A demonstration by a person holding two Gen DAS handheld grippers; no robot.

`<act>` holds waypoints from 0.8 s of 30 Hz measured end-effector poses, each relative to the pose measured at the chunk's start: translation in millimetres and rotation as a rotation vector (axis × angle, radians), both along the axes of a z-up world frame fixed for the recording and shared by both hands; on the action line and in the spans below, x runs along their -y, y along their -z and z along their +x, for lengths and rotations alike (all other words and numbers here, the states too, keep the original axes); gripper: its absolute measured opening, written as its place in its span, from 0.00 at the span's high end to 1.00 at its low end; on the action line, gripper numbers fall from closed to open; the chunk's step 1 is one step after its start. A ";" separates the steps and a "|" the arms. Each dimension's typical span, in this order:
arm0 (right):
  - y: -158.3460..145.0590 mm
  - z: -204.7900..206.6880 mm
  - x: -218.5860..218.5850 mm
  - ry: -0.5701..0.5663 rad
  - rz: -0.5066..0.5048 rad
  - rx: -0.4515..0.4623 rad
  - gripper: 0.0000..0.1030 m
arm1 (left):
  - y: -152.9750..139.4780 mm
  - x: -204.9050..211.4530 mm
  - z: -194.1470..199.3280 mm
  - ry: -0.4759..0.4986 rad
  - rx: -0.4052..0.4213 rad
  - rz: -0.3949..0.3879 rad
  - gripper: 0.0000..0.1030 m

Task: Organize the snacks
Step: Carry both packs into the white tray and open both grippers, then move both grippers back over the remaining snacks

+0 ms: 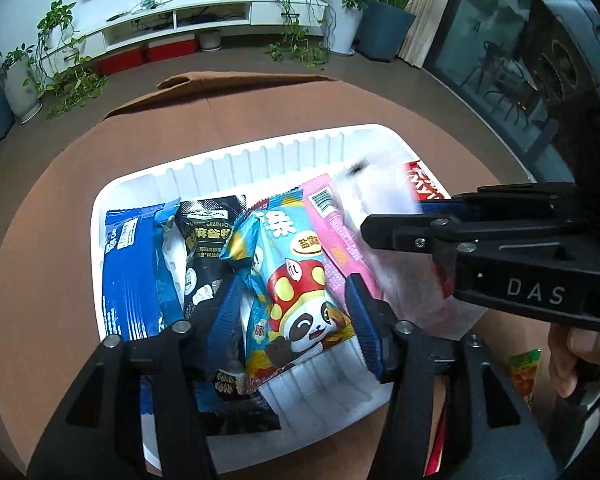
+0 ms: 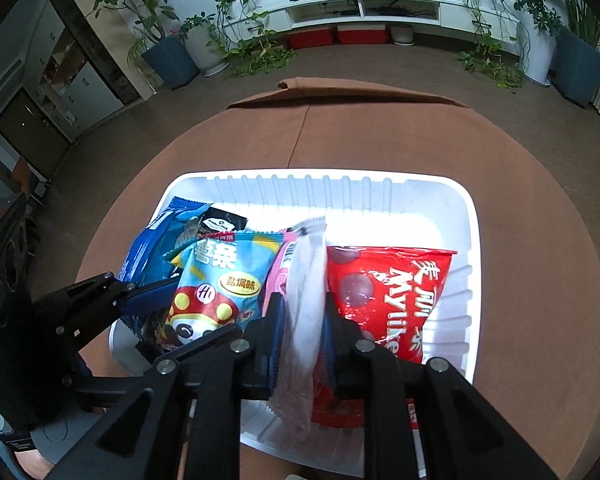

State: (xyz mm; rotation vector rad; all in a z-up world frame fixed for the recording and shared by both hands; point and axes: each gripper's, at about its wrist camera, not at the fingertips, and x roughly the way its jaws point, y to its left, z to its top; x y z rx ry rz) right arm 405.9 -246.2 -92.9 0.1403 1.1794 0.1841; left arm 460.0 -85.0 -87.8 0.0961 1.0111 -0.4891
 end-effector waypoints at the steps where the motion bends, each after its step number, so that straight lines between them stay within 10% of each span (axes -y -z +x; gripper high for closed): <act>1: -1.0 -1.0 0.2 0.000 -0.001 0.005 0.70 | -3.2 -0.9 -2.3 -0.003 0.009 -0.003 0.46; 7: -12.9 -6.5 2.2 0.011 0.006 0.040 0.57 | -26.3 -10.6 -16.1 -0.010 0.060 -0.033 0.37; 13: -61.8 -30.1 12.1 0.055 0.103 0.169 0.31 | -62.7 -32.2 -47.2 -0.049 0.147 -0.090 0.00; 18: -114.8 -77.7 39.2 0.115 0.348 0.349 0.05 | -92.1 -50.3 -107.8 -0.016 0.271 -0.096 0.00; 24: -138.3 -145.2 65.7 0.175 0.552 0.436 0.00 | -99.7 -66.4 -180.8 -0.002 0.339 -0.076 0.00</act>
